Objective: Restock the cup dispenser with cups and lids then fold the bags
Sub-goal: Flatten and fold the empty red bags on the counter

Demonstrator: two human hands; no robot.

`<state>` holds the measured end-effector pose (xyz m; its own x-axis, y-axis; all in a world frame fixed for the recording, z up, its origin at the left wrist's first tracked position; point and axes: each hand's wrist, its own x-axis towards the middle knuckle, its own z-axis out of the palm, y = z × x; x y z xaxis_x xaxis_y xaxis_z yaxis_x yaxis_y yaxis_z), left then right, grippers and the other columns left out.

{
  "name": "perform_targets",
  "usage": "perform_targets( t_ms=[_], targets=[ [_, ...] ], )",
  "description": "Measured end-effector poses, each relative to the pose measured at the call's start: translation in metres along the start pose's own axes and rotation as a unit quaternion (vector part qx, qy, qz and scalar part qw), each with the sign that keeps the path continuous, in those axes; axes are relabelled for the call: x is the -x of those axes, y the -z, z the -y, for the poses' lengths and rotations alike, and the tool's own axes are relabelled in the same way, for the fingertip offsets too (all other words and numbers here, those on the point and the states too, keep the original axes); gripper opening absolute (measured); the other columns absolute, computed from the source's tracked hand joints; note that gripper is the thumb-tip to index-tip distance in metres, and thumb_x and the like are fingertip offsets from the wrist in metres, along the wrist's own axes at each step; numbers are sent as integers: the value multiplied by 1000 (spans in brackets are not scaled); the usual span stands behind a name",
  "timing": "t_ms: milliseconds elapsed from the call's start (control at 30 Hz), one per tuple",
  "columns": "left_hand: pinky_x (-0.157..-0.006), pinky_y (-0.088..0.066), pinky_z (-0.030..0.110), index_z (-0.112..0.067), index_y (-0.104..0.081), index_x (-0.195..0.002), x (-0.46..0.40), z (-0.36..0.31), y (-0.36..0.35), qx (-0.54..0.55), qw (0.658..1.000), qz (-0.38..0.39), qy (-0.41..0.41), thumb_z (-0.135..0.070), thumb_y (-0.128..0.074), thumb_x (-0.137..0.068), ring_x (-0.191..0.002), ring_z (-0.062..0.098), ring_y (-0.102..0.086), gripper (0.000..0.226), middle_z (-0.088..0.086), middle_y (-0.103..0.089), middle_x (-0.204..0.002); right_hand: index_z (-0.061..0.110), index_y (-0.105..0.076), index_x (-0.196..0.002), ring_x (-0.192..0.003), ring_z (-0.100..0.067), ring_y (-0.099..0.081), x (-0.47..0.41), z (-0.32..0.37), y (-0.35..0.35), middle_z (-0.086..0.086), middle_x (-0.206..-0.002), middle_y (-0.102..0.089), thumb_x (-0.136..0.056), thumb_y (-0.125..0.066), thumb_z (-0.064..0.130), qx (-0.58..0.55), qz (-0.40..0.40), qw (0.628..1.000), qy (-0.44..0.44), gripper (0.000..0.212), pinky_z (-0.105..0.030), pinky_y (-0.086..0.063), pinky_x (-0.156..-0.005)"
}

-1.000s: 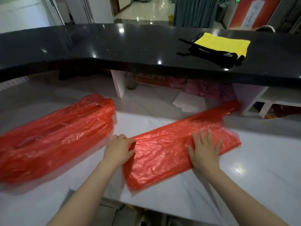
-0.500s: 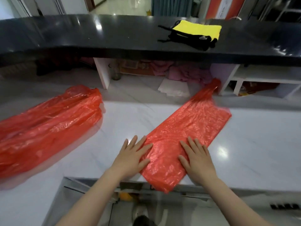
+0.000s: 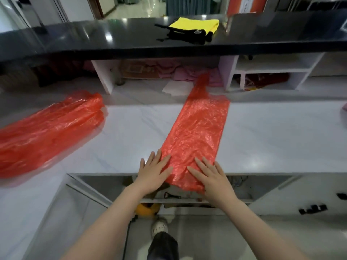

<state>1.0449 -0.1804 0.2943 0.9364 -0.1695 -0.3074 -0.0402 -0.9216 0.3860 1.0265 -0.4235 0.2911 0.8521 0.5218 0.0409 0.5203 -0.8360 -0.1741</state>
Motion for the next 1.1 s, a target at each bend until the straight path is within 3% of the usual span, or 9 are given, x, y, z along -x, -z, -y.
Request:
perform_targets(
  t_ms=[67,100,200,300,367,433,567,767,1100],
  targets=[
    [-113,15,45,-55,11,-139,9,5,1,-30,998,14,-45,-90,-16,-73,-146,22,14,79,-12,16,-155,43,-26,-147,-146,-17,2,8,-17,-3,11,-156,-3,-93,-54,44,-37,11,999,-22,61,-42,4,-116],
    [-113,15,45,-57,12,-138,14,10,2,-51,996,21,-70,-86,-33,-74,-146,20,15,83,-14,19,-153,46,-23,-147,-144,-12,9,12,-27,-4,16,-154,3,-98,-47,43,-54,9,998,-28,55,-36,10,-115],
    [-116,9,43,-59,5,-141,21,17,5,-118,987,22,-109,-68,-63,-72,-143,14,14,97,-18,14,-155,45,-30,-145,-143,-2,4,23,-46,0,23,-151,-5,-101,-36,43,-115,-1,993,-30,44,-20,11,-113],
    [-118,-12,39,-51,-31,-141,15,7,10,-98,988,-47,-111,-50,-66,-83,-145,22,-14,68,-11,-21,-157,34,-22,-150,-141,6,0,22,-46,4,22,-147,-10,-102,-34,40,-175,-14,983,-62,50,-10,12,-109],
    [-109,-28,23,-44,-54,-128,11,1,13,-27,988,-95,-117,-32,-67,-86,-135,17,-38,46,-11,-45,-144,29,-23,-151,-139,8,0,21,-44,5,20,-147,-13,-102,-35,38,-192,-12,978,-78,51,-13,10,-112],
    [-97,-32,12,-44,-60,-118,13,2,14,39,988,-106,-106,-14,-66,-86,-125,7,-46,44,-15,-52,-133,31,-28,-149,-143,3,-4,19,-42,8,17,-151,-20,-102,-40,35,-226,0,971,-85,49,-23,5,-117],
    [-100,-29,14,-51,-52,-125,17,8,16,31,988,-109,-101,-22,-63,-91,-129,4,-40,47,-15,-43,-143,45,-36,-141,-144,-2,-6,18,-39,14,20,-151,-26,-92,-57,40,-235,20,970,-62,53,-37,6,-118],
    [-98,-24,5,-30,-69,-115,9,10,20,14,985,-134,-109,-18,-70,-85,-122,12,-54,32,-7,-58,-133,45,-36,-142,-144,-2,1,3,-28,13,22,-152,-25,-90,-60,38,-215,17,975,-54,57,-37,11,-115],
    [-79,-49,20,-28,-76,-96,-1,14,26,10,979,-175,-101,-27,-73,-82,-92,10,-67,14,-13,-73,-102,45,9,-147,-147,-19,17,2,-51,4,11,-152,24,-90,-44,62,6,68,996,-59,79,-44,15,-114]
  ],
)
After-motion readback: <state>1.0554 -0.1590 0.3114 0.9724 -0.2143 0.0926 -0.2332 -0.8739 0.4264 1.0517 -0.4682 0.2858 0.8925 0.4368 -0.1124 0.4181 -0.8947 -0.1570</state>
